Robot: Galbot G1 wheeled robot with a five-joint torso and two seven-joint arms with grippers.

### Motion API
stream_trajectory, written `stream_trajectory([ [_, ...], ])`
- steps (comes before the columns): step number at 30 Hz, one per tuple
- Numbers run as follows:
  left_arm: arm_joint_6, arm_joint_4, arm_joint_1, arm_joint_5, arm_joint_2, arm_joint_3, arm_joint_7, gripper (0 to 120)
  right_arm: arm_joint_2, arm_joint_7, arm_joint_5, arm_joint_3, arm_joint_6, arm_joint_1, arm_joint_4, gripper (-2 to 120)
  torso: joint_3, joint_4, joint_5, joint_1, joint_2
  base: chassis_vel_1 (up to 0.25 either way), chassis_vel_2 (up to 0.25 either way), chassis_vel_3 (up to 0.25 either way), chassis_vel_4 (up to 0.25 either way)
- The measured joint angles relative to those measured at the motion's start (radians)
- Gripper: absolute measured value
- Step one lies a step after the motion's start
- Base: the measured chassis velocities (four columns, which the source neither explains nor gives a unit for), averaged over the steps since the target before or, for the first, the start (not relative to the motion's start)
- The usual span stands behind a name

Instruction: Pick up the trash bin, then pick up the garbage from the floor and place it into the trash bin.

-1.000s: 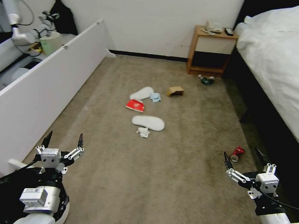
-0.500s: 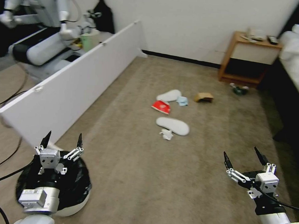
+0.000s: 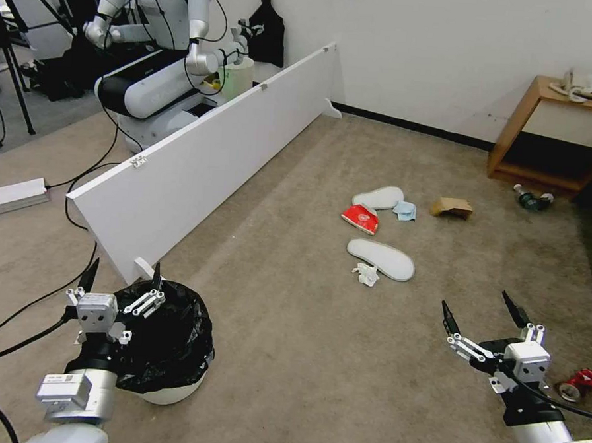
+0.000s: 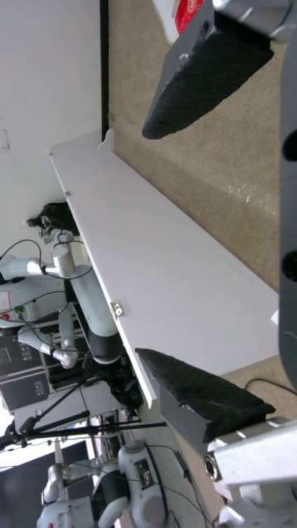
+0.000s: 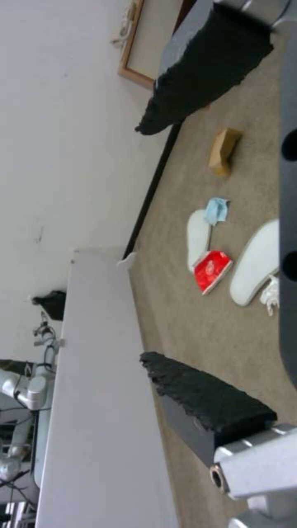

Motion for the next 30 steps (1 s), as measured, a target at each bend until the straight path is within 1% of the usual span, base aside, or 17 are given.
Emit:
stream_trajectory([
  [10, -0.003, -0.005, 0.010, 0.004, 0.007, 0.000, -0.001, 100, 0.011, 0.000, -0.015, -0.012, 0.004, -0.003, 0.000, 100, 0.000, 0.0000, 0.0000, 0.000, 0.000, 0.000, 0.000, 0.000, 0.000],
  [18, 0.000, -0.005, 0.010, 0.011, 0.006, 0.011, -0.001, 100, 0.010, 0.003, -0.021, -0.014, 0.009, -0.012, 0.002, 100, 0.000, 0.0001, 0.0000, 0.000, 0.000, 0.000, 0.000, 0.000, 0.000],
  [20, -0.011, -0.004, 0.009, 0.020, 0.007, 0.012, 0.001, 100, 0.009, 0.004, -0.021, -0.014, 0.009, -0.014, 0.005, 100, 0.000, 0.0001, 0.0000, 0.000, 0.000, 0.034, 0.039, 0.035, 0.052],
  [24, -0.011, -0.004, 0.009, 0.026, 0.007, 0.013, 0.001, 100, 0.011, 0.011, -0.021, -0.015, 0.010, -0.015, 0.007, 100, 0.000, 0.0005, -0.0001, 0.000, 0.000, 0.023, 0.023, 0.013, 0.027],
  [30, -0.011, -0.009, 0.017, 0.032, 0.011, 0.012, -0.002, 100, 0.012, 0.017, -0.022, -0.016, 0.014, -0.016, 0.010, 100, 0.000, -0.0001, 0.0000, 0.000, 0.000, 0.000, 0.000, 0.000, 0.000],
])
